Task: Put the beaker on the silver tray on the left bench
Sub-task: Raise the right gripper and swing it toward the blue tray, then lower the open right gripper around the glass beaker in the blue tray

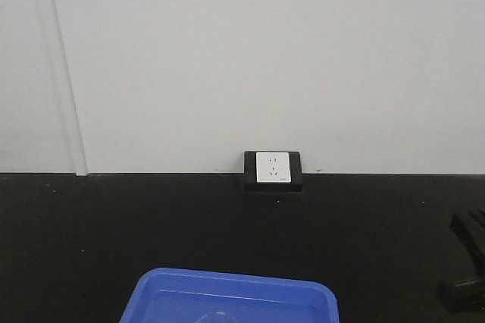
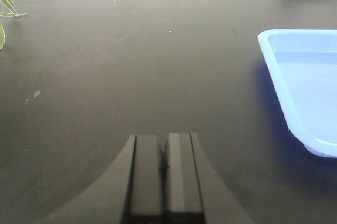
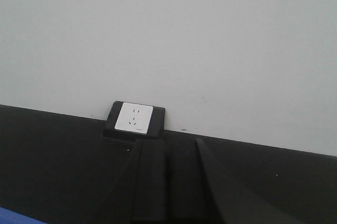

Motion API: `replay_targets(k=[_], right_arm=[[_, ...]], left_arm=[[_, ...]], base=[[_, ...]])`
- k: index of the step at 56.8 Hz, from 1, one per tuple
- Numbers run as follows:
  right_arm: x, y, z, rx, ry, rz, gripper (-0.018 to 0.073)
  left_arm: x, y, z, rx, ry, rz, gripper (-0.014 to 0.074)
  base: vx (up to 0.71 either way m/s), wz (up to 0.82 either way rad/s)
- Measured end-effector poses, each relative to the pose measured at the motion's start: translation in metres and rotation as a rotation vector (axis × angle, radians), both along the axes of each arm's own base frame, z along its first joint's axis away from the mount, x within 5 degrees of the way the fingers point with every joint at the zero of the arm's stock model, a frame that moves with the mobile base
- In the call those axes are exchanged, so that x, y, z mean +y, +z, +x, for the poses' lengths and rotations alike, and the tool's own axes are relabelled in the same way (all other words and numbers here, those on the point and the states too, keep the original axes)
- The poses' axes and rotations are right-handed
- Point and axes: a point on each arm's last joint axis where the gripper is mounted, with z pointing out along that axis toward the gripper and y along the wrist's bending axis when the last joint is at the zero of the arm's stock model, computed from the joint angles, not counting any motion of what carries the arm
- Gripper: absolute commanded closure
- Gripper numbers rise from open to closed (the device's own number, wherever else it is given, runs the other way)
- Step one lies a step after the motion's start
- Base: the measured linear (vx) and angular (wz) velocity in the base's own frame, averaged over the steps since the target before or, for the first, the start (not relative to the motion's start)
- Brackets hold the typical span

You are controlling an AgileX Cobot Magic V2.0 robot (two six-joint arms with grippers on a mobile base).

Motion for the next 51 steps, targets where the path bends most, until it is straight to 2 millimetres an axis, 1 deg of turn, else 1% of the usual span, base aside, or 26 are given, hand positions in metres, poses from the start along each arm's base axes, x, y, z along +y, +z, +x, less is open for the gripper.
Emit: replay_targets(k=[5, 17, 21, 23, 24, 33, 39, 45, 51], right_arm=[[0.0, 0.001, 0.0, -0.003, 0.001, 0.016, 0.0333], [0.0, 0.002, 0.0, -0.01, 0.003, 0.045, -0.0028], [0.001, 0.004, 0.0, -0.034, 0.007, 0.049, -0.0129], [0.001, 0.005, 0.0, -0.046, 0.009, 0.051, -0.0159], [0.001, 0.006, 0.0, -0.056, 0.011, 0.053, -0.0169], [0.002, 0.013, -0.001, -0.126, 0.03, 0.088, -0.0162], [0.006, 0.011, 0.0, -0.125, 0.073, 0.097, -0.0141], [0.017, 0.0, 0.005, -0.064, 0.183, 0.024, -0.0115], [0.031, -0.019, 0.01, 0.032, 0.345, -0.076, -0.0091]], left_arm=[[0.0, 0.0, 0.0, 0.0, 0.0, 0.0, 0.0595], [0.0, 0.0, 0.0, 0.0, 0.0, 0.0, 0.0595], [0.0, 0.0, 0.0, 0.0, 0.0, 0.0, 0.0595], [0.0, 0.0, 0.0, 0.0, 0.0, 0.0, 0.0595], [0.0, 0.0, 0.0, 0.0, 0.0, 0.0, 0.0595], [0.0, 0.0, 0.0, 0.0, 0.0, 0.0, 0.0595], [0.0, 0.0, 0.0, 0.0, 0.0, 0.0, 0.0595], [0.0, 0.0, 0.0, 0.0, 0.0, 0.0, 0.0595], [0.0, 0.0, 0.0, 0.0, 0.0, 0.0, 0.0595]], base=[[0.0, 0.0], [0.0, 0.0], [0.0, 0.0], [0.0, 0.0], [0.0, 0.0], [0.0, 0.0], [0.0, 0.0], [0.0, 0.0], [0.0, 0.0]])
